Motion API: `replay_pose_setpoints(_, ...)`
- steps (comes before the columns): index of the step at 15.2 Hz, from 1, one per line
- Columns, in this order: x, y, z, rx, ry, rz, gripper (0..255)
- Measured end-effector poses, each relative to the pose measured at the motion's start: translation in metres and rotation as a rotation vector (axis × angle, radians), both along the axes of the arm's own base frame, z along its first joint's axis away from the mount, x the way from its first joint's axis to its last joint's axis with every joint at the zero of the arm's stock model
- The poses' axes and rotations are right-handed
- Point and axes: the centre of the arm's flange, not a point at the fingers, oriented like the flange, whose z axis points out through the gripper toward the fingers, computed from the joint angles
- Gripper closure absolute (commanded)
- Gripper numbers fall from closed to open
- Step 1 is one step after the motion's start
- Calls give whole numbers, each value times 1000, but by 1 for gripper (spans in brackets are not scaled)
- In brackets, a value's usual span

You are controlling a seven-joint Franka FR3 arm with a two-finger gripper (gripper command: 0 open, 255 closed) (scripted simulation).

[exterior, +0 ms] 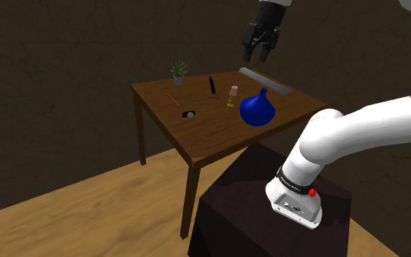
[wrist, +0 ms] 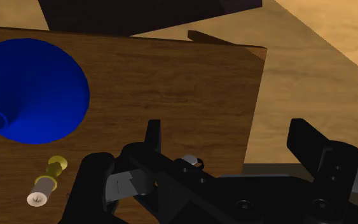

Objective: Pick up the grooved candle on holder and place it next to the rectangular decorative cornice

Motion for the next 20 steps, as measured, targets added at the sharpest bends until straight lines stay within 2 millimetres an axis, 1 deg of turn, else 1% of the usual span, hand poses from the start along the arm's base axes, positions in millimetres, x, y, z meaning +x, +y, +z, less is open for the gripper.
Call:
replay_pose_setpoints(1,0,0,0,0,0,0,0)
replay_pose_setpoints(2,3,-5,-3,-2,0,-1,0)
replay_pose_setpoints(3,9,-10,-7,-4,1,-2,0)
replay_pose_setpoints(4,12,-18,-14,-7,1,-4,0)
replay_pose_setpoints(5,20,-26,-22,-10,2,-6,0)
replay_pose_setpoints(7,29,-41,-38,-17,3,-9,0)
replay_pose_setpoints(9,39,-62,-54,-24,5,-13,0)
replay_pose_setpoints(10,44,-70,-64,-27,5,-15,0)
replay_pose_setpoints(14,66,-98,-92,-41,6,-21,0)
replay_pose_setpoints(15,70,-109,-103,-44,8,-23,0)
replay_pose_setpoints(17,80,-127,-116,-52,8,-27,0)
replay_pose_setpoints(18,89,-136,-123,-55,8,-29,0)
replay_pose_setpoints(20,101,-153,-139,-62,9,-32,0)
